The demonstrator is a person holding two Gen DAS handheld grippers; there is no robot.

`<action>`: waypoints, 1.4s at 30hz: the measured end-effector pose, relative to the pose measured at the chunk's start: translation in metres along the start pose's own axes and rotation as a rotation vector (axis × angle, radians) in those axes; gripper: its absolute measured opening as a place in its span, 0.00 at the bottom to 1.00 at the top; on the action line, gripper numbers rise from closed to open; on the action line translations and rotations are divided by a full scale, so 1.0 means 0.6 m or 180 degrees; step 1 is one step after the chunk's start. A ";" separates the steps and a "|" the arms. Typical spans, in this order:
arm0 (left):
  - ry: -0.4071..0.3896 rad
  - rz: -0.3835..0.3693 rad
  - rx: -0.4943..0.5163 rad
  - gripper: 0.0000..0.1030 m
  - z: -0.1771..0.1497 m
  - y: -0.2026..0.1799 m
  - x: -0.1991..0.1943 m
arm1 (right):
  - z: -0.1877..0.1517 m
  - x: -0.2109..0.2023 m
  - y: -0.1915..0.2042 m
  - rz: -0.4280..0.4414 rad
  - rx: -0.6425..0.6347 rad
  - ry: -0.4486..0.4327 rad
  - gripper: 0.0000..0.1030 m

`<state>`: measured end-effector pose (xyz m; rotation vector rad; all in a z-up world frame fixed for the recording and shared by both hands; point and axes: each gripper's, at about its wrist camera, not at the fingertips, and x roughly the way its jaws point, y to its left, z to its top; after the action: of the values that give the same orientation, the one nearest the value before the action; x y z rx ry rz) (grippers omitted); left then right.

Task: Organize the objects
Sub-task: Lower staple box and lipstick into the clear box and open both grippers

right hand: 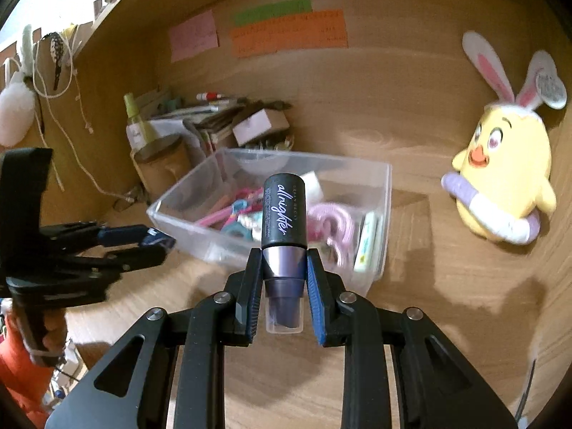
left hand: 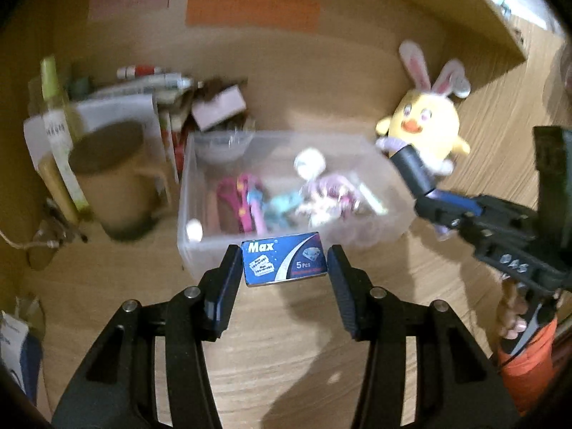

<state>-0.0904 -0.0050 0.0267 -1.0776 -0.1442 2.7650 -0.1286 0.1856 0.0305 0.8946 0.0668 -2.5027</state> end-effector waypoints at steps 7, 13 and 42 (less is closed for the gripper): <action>-0.0195 0.0064 0.0077 0.47 0.048 0.006 -0.012 | 0.044 0.010 -0.006 -0.0208 -0.0069 -0.0034 0.21; -0.0126 0.0170 0.0094 0.47 0.072 0.026 0.023 | 0.059 0.047 -0.013 -0.0397 -0.0133 0.0077 0.21; 0.0117 0.0197 0.0010 0.69 0.056 0.048 0.085 | 0.052 0.066 -0.004 -0.0287 -0.0241 0.0181 0.43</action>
<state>-0.1538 -0.0245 0.0132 -1.1506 -0.1034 2.7966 -0.1746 0.1646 0.0304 0.9509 0.2240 -2.5389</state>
